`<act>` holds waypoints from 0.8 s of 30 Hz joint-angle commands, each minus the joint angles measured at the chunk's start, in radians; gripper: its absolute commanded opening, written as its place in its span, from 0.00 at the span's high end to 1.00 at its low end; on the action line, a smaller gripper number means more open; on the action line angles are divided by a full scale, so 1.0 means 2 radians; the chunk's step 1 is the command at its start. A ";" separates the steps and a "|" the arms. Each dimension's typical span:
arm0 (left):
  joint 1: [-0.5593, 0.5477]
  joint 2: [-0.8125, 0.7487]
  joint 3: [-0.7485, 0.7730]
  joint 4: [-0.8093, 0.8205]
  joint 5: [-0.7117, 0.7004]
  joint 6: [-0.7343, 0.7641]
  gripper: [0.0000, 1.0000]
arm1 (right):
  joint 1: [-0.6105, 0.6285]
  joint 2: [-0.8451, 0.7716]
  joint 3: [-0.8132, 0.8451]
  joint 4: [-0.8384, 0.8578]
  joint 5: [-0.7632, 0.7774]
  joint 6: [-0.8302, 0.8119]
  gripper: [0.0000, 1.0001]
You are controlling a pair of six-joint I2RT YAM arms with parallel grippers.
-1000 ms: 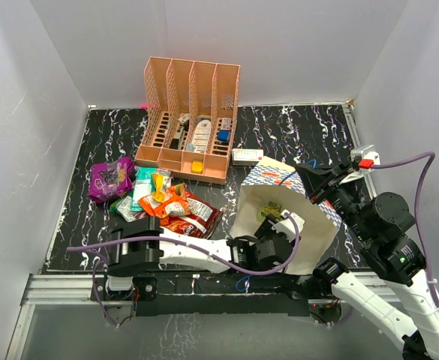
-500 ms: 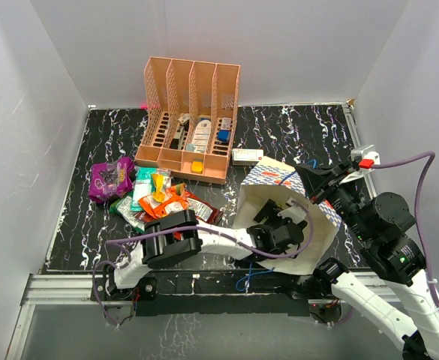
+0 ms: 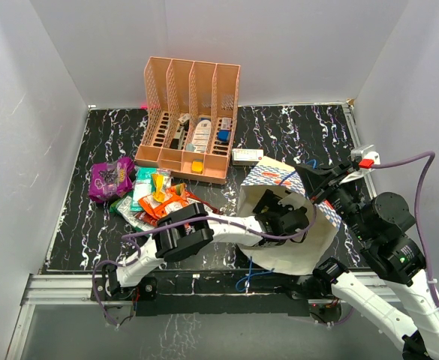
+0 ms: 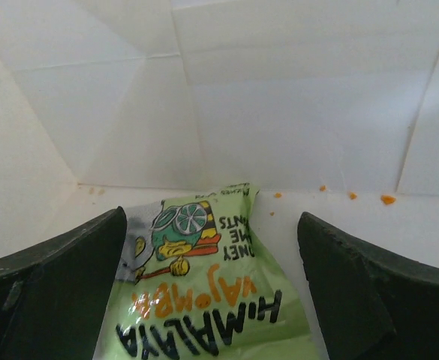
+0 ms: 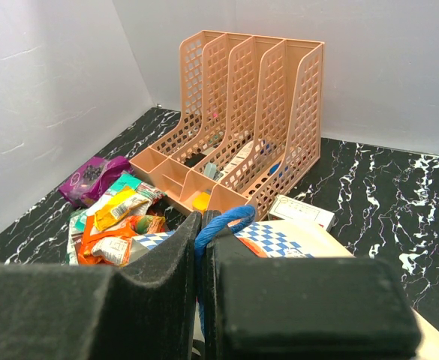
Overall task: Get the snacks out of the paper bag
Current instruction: Take out the snack from the paper bag.
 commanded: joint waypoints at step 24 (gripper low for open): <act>-0.007 -0.082 -0.010 -0.096 0.043 -0.040 0.66 | 0.002 -0.007 0.013 0.009 0.004 0.008 0.93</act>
